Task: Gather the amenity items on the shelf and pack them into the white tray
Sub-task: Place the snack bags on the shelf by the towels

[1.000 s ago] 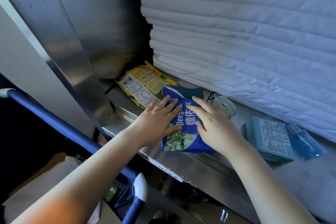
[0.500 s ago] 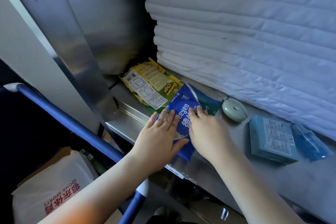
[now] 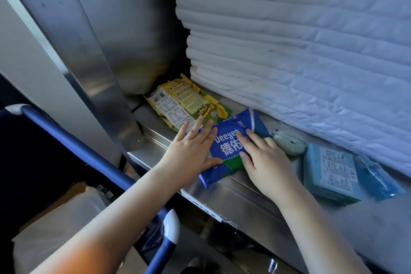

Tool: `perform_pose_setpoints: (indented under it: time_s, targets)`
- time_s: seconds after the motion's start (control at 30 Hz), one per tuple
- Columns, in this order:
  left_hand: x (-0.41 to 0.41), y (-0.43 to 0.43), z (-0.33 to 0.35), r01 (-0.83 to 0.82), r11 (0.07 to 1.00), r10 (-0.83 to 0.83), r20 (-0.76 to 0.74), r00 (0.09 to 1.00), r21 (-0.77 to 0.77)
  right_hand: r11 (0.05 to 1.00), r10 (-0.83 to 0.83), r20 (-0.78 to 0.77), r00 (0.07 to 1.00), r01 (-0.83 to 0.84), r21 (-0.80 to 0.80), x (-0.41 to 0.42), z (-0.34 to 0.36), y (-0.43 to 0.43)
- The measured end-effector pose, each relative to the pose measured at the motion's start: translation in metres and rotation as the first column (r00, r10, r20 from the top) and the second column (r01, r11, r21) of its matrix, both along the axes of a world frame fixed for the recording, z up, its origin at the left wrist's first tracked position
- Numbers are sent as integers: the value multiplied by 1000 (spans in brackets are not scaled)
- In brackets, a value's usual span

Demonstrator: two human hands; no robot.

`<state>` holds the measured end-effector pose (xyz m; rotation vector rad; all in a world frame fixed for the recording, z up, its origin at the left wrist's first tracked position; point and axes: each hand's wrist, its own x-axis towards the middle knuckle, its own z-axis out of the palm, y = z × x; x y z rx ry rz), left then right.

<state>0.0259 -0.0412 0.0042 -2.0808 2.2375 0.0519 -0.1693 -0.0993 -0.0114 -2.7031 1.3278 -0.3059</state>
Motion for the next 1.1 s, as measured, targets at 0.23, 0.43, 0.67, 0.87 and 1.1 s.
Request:
perform_pose_setpoints:
  time_s: [0.23,0.43,0.67,0.87,1.1]
  targets:
    - [-6,4,-13,-27,999,24,-118,993,-27,991,-89,-42,995,85,-100,-4,1,11]
    - [24,-1,-8,-16,993,-12,-235,972,-117,987,160,-20,987,-159,22,12,1,7]
    - [83,4,-9,-33,970,8,-107,994,-242,991,131,13,991,-132,34,8,-13,13]
    - [81,6,-3,141,873,-174,-28,984,-467,991,127,17,992,-127,37,7,-12,14]
    - [84,3,-4,316,824,-344,27,938,-471,987,147,34,989,-149,61,7,-8,13]
